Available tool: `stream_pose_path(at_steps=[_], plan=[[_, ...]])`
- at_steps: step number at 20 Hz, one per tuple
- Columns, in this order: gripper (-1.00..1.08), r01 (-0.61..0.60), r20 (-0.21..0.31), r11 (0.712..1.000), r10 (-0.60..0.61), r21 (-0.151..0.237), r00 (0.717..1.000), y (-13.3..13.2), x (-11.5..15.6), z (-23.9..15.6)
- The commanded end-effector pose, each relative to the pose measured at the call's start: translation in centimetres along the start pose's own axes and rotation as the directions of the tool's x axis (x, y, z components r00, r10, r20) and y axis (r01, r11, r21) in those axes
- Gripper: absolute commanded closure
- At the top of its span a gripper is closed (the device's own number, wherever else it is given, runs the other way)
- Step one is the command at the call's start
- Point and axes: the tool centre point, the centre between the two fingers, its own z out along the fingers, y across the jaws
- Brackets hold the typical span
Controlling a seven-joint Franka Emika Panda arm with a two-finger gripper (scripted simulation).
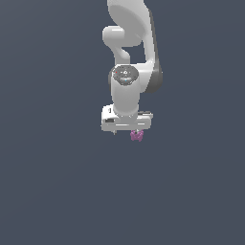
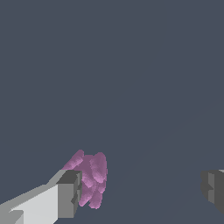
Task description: Pick up the object and move it to a goal position.
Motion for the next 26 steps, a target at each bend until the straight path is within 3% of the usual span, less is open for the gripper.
stream_pose_path(at_steps=[1, 7, 13, 19, 26], plan=[[-0.92, 0.048, 0.0, 0.999, -0.048, -0.002, 0.999, -0.2, -0.2, 0.2], [-0.92, 0.203, 0.0, 0.979, -0.203, -0.008, 0.979, -0.8, -0.7, 0.8], [-0.92, 0.381, 0.002, 0.924, -0.381, -0.014, 0.925, -1.6, -1.4, 1.5], [-0.92, 0.547, 0.005, 0.837, -0.547, -0.019, 0.837, -2.4, -2.1, 2.2], [-0.92, 0.716, 0.009, 0.698, -0.716, -0.023, 0.698, -3.4, -2.9, 2.9]])
